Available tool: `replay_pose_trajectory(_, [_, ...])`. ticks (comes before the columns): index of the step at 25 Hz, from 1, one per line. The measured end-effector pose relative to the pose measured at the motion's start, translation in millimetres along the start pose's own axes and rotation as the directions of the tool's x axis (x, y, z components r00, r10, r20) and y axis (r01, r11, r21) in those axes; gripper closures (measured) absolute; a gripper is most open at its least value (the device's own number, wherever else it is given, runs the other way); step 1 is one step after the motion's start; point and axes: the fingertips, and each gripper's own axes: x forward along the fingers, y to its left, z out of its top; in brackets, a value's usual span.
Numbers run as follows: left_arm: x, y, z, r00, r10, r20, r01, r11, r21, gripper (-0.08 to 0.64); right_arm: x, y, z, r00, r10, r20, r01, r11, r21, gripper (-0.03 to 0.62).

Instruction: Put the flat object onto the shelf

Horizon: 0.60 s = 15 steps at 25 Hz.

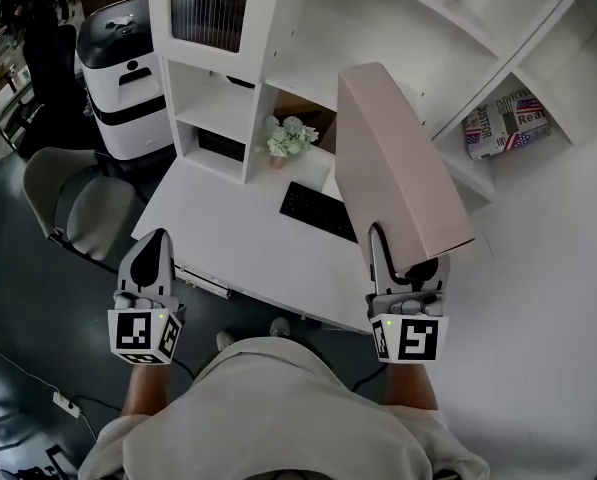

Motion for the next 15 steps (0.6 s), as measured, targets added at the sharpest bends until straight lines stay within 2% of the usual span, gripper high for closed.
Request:
replay_pose_trajectory(8, [1,14,8,1.0,0.024,0.014,-0.024,1.0,-0.001,0.56,33,-8,12,0.999,0.004,-0.048,-0.013,0.984,-0.18,0.325])
replay_pose_trajectory(12, [4,20,8,0.999,0.035,0.02,-0.035,0.999,-0.006,0.559,50,-9,21,0.998,-0.003,-0.058,-0.015,0.954,-0.298,0.325])
replay_pose_trajectory(15, [8,23,8,0.999,0.039,0.024,-0.039,0.999,-0.011,0.56,61,-10,25,0.998,-0.008,-0.068,-0.019,0.922,-0.387,0.325])
